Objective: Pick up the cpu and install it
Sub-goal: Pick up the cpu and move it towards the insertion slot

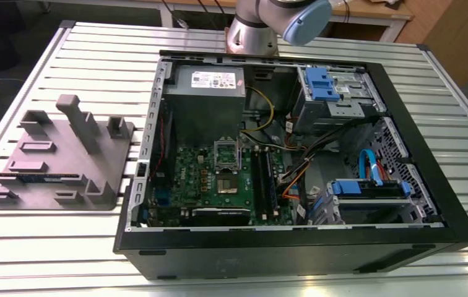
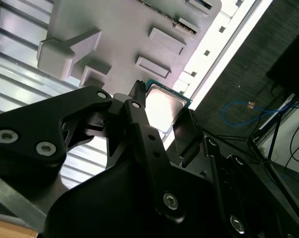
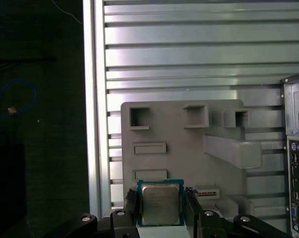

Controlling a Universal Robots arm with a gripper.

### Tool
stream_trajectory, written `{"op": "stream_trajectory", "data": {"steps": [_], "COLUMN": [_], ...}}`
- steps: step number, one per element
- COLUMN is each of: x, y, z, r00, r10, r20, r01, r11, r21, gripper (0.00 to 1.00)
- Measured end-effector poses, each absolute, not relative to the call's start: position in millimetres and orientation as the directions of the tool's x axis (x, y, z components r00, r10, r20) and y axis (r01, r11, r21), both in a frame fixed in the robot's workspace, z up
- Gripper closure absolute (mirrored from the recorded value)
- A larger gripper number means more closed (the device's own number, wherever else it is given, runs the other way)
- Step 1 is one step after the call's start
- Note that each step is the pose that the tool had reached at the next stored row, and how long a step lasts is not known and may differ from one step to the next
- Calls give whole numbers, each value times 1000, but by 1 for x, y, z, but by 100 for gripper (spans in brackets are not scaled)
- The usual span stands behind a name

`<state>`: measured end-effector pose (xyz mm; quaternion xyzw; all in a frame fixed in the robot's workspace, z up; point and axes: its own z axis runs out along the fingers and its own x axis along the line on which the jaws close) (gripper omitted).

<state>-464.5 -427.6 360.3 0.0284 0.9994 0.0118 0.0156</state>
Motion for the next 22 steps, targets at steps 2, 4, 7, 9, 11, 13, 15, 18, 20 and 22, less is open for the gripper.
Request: {"op": "stream_trajectory", "data": {"steps": [2, 4, 7, 9, 11, 13, 15, 18, 20, 22], "x": [-465, -465, -465, -465, -465, -465, -465, -465, -465, -465], "y": [-428, -428, -428, -428, -428, -428, -428, -428, -428, -428], "z": [361, 362, 363, 364, 364, 365, 365, 367, 367, 368], "r00": [-998, -998, -998, -998, -998, -998, -998, -998, -998, -998], "r10": [57, 57, 57, 57, 57, 57, 57, 57, 57, 57], "r20": [-31, -30, -31, -31, -30, -31, -30, -30, -30, -30], "r01": [56, 56, 56, 56, 56, 56, 56, 56, 56, 56], "r11": [998, 998, 998, 998, 998, 998, 998, 998, 998, 998], "r21": [25, 25, 25, 25, 25, 25, 25, 24, 24, 24], "gripper": [53, 53, 53, 53, 53, 53, 53, 53, 53, 53]}}
